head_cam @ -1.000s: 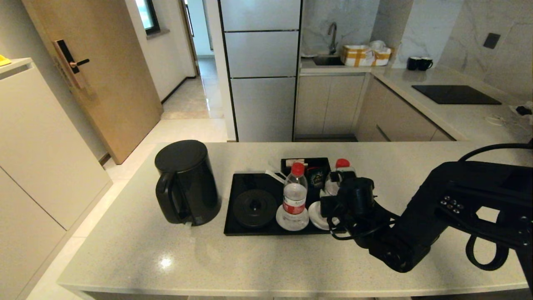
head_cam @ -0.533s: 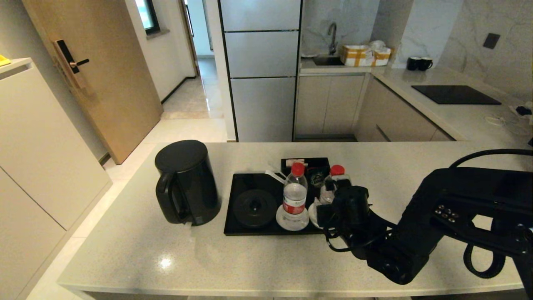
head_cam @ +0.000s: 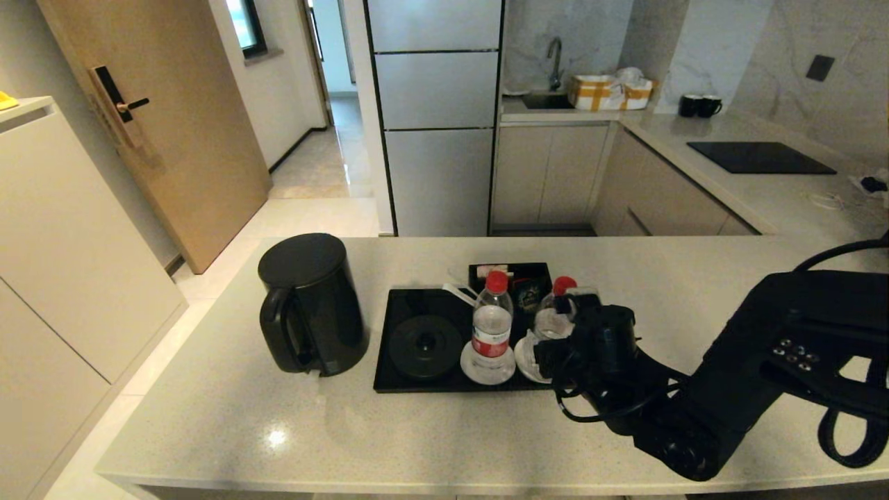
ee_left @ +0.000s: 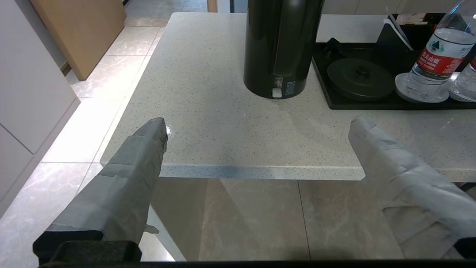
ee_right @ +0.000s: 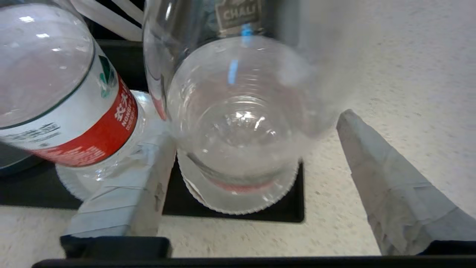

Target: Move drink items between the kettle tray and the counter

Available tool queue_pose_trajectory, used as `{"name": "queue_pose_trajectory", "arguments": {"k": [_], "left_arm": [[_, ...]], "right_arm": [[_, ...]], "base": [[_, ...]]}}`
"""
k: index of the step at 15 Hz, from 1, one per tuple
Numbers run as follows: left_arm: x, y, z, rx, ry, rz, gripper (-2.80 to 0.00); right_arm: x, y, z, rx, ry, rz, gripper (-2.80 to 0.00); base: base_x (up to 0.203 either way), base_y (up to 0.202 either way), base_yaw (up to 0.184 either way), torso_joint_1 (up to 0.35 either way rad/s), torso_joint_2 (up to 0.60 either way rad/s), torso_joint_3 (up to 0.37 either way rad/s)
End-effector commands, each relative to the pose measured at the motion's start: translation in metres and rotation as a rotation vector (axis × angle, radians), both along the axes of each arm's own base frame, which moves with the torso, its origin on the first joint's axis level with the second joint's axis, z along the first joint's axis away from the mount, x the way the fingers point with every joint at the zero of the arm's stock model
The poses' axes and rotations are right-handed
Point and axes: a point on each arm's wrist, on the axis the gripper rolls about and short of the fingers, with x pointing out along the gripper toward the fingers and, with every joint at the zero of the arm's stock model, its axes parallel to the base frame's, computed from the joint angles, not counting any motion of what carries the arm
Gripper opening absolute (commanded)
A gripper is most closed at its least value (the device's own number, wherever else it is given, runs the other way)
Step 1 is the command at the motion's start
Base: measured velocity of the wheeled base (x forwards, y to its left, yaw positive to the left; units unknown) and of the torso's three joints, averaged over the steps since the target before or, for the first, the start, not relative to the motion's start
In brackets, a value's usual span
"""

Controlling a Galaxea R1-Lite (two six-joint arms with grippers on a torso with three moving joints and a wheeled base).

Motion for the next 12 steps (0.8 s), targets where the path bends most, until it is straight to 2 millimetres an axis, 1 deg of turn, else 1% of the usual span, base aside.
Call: {"name": "queue_pose_trajectory", "arguments": {"k": [1, 5, 6, 7, 8, 9, 10, 12], "left_arm": [[0.0, 0.0, 0.0, -0.002, 0.0, 0.0, 0.0], [0.0, 0.0, 0.0, 0.0, 0.0, 0.0, 0.0], [0.0, 0.0, 0.0, -0.001, 0.0, -0.001, 0.0], [0.0, 0.0, 0.0, -0.002, 0.0, 0.0, 0.0], [0.0, 0.0, 0.0, 0.0, 0.001, 0.0, 0.0], [0.0, 0.0, 0.0, 0.0, 0.001, -0.001, 0.0], [0.0, 0.0, 0.0, 0.0, 0.001, -0.001, 0.0], [0.0, 0.0, 0.0, 0.0, 0.001, -0.001, 0.0]], "right_arm": [[-0.008, -0.005, 0.015, 0.019, -0.027, -0.001, 0.0], [-0.026, -0.016, 0.036, 0.043, -0.04, 0.029, 0.0], [-0.029, -0.018, 0.046, 0.055, -0.058, 0.03, 0.0], [-0.035, -0.023, 0.06, 0.072, -0.083, 0.029, 0.0], [-0.04, -0.028, 0.068, 0.079, -0.091, 0.023, 0.0], [-0.044, -0.034, 0.075, 0.085, -0.1, 0.012, 0.0], [-0.045, -0.043, 0.079, 0.088, -0.109, -0.019, 0.0], [-0.045, -0.066, 0.086, 0.092, -0.125, -0.09, 0.0]], "base": [[0.0, 0.0, 0.0, 0.0, 0.0, 0.0], [0.0, 0.0, 0.0, 0.0, 0.0, 0.0], [0.0, 0.0, 0.0, 0.0, 0.0, 0.0], [0.0, 0.0, 0.0, 0.0, 0.0, 0.0], [0.0, 0.0, 0.0, 0.0, 0.0, 0.0], [0.0, 0.0, 0.0, 0.0, 0.0, 0.0], [0.0, 0.0, 0.0, 0.0, 0.0, 0.0], [0.0, 0.0, 0.0, 0.0, 0.0, 0.0]]}}
